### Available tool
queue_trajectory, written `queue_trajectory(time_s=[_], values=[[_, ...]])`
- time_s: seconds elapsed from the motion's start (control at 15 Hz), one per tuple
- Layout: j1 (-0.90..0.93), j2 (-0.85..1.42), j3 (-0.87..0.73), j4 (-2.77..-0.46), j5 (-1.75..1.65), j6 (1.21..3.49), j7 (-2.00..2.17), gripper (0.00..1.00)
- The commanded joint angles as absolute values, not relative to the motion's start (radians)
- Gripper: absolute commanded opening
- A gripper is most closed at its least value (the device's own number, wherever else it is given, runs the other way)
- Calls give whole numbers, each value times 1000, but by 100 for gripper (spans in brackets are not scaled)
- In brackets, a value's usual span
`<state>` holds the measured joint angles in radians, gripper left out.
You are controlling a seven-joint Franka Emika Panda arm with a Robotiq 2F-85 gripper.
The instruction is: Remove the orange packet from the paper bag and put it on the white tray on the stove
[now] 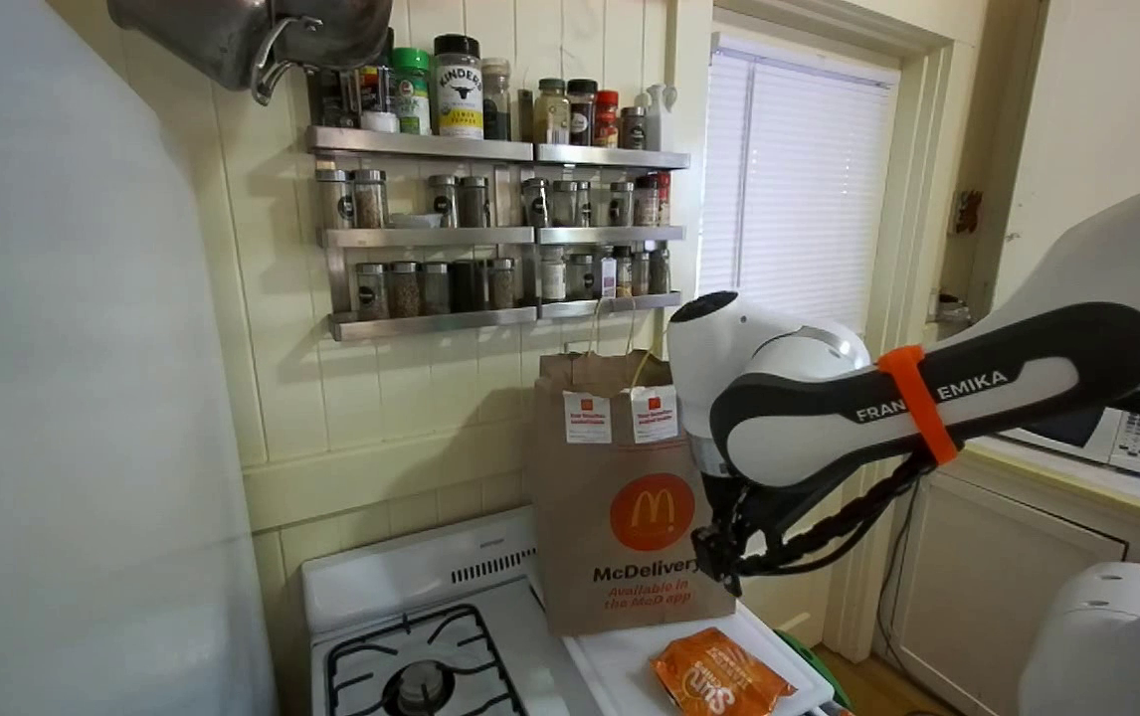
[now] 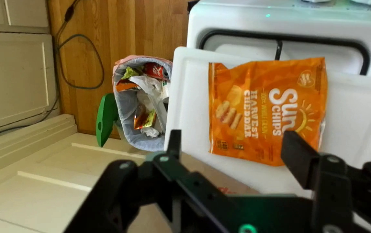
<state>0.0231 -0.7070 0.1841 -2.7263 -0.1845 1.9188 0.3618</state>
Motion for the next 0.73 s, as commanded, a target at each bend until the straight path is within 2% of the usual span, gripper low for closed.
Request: queue_trajectory(time_s=[0.0,0.67], values=[[6,-766,165,-2740,-179,1997,373,100],[-7,-763,162,-2718,-171,2016,359,100]])
